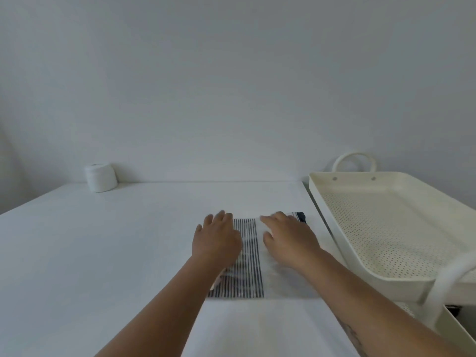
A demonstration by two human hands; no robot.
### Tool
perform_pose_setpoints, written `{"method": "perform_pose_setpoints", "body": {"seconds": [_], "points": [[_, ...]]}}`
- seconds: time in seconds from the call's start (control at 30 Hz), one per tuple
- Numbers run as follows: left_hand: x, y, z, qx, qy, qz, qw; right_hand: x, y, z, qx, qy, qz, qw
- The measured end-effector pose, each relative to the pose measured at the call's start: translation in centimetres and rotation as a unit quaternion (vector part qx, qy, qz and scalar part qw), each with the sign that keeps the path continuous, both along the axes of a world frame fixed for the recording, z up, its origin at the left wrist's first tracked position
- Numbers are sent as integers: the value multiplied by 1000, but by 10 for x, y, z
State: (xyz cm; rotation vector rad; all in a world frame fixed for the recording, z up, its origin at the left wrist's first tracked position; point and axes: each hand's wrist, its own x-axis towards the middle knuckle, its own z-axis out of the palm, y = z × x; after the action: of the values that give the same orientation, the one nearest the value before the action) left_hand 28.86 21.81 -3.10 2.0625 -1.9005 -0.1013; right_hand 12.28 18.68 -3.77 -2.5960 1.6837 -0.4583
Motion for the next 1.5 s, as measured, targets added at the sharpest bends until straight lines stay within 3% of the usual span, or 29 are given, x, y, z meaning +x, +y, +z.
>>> {"method": "perform_pose_setpoints", "body": {"seconds": [0.1,0.27,0.77,0.97,1.13,1.23,1.33,1.5], "points": [[0,-12,-10,91,-47,2,995,28,-26,0,47,-7,29,998],[3,-13,-33,91,-140,-11,986,59,-49,-23,140,1,78,987],[6,-21,-39,77,-118,17,990,-5,-69,-46,118,79,-28,989],[13,-27,-34,31,-128,-22,991,-28,-56,-39,136,48,-85,986],[13,-23,-17,-102,-274,-94,952,-24,-42,-22,42,100,-116,987],[-6,-10,-20,-122,-192,-57,972,-14,-43,-16,55,24,-17,998],[-30,2,-38,-47,-55,5,997,5,-42,-22,101,-19,86,991],[-28,7,-60,-10,-42,7,999,0,-47,-40,136,46,79,987]]}}
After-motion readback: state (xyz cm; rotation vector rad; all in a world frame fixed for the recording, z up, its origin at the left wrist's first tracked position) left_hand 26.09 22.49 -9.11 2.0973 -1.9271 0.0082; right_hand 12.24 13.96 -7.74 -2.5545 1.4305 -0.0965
